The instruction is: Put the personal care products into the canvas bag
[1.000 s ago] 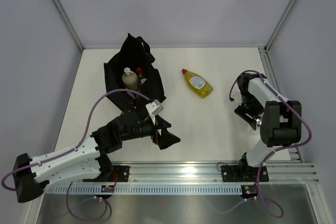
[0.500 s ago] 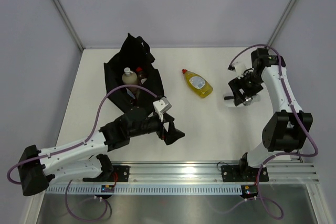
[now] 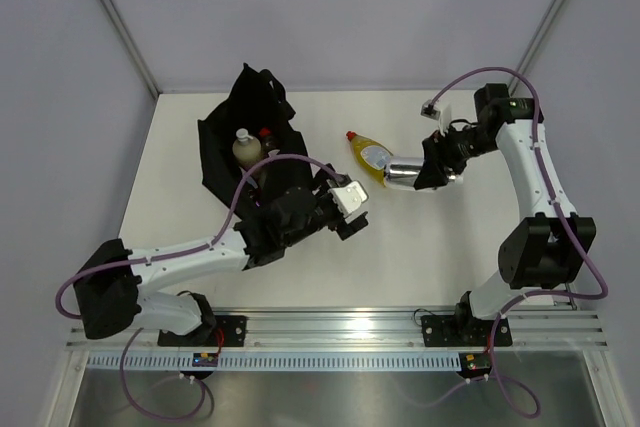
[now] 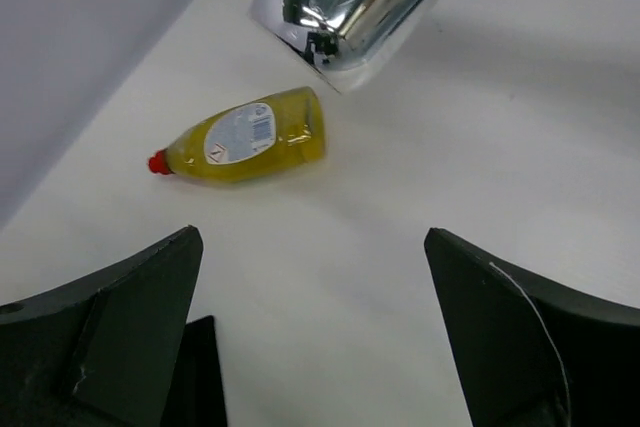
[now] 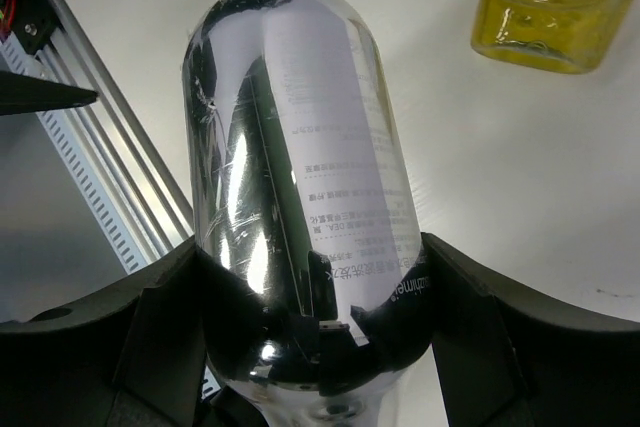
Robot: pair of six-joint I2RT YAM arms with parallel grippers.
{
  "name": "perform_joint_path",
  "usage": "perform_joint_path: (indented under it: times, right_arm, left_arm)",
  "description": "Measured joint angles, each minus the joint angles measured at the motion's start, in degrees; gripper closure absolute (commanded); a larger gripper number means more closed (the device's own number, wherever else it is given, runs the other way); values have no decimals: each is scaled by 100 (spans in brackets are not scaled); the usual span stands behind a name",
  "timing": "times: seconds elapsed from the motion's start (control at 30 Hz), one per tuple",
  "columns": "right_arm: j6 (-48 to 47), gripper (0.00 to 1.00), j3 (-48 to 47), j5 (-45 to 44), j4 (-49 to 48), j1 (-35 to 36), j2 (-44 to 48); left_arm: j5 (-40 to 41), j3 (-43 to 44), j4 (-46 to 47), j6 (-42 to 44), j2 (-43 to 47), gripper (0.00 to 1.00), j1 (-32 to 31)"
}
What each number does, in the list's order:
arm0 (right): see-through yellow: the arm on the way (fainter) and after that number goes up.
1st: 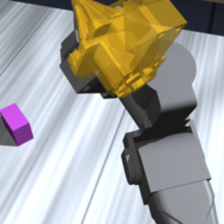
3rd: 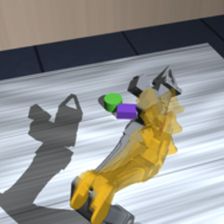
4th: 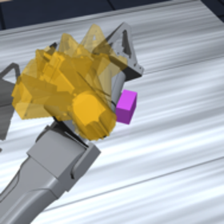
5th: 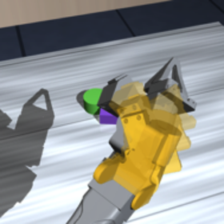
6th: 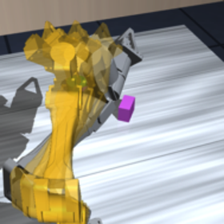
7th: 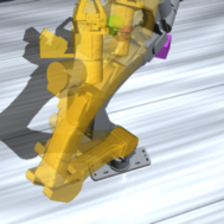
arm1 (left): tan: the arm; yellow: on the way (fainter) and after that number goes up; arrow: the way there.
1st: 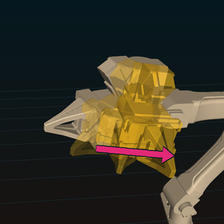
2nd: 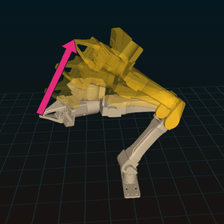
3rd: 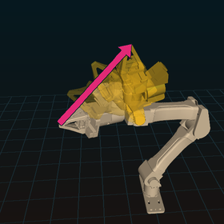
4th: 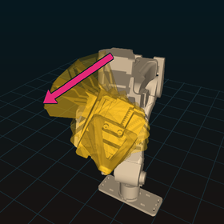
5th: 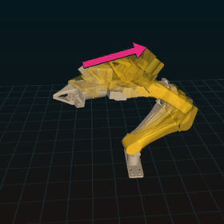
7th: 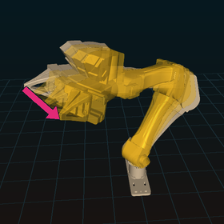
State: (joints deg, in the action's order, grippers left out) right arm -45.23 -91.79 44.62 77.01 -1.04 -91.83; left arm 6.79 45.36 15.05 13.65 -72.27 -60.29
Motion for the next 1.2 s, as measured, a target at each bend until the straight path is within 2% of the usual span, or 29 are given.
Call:
perform_joint_path:
  times: [0.27, 0.6, 0.7, 0.73, 0.87, 0.97, 1.03, 1.07, 1.1, 1.2]
  right_arm:
    - [-160, 100, 35, 356, 39, 605, -11]
    - [-271, 100, 35, 632, 44, 1161, -321]
    - [-304, 100, 35, 704, 50, 1193, -374]
    - [-308, 100, 35, 704, 61, 1193, -385]
    - [-348, 100, 35, 691, 127, 1191, -420]
    - [-372, 99, 35, 691, 140, 1189, -479]
    - [-382, 99, 35, 693, 153, 1191, -527]
    - [-387, 99, 35, 693, 162, 1193, -546]
    - [-387, 99, 35, 688, 164, 1193, -557]
    - [-413, 99, 35, 691, 140, 1246, -568]
  left_arm:
    - [149, 590, 284, 1445, -844, 1, -13]
    - [-125, 861, 260, 1888, -1196, 2, -46]
    - [-238, 863, 258, 1884, -1248, 8, -44]
    - [-267, 863, 258, 1884, -1255, 14, -42]
    - [-356, 942, 98, 1886, -1274, 25, -17]
    - [-376, 990, -4, 1851, -1311, 28, -7]
    - [-404, 1027, -87, 1818, -1338, 26, 9]
    - [-422, 1069, -153, 1803, -1362, 12, 13]
    - [-439, 1113, -219, 1799, -1384, 6, 20]
    - [-555, 1180, -256, 1871, -1458, 1, 9]
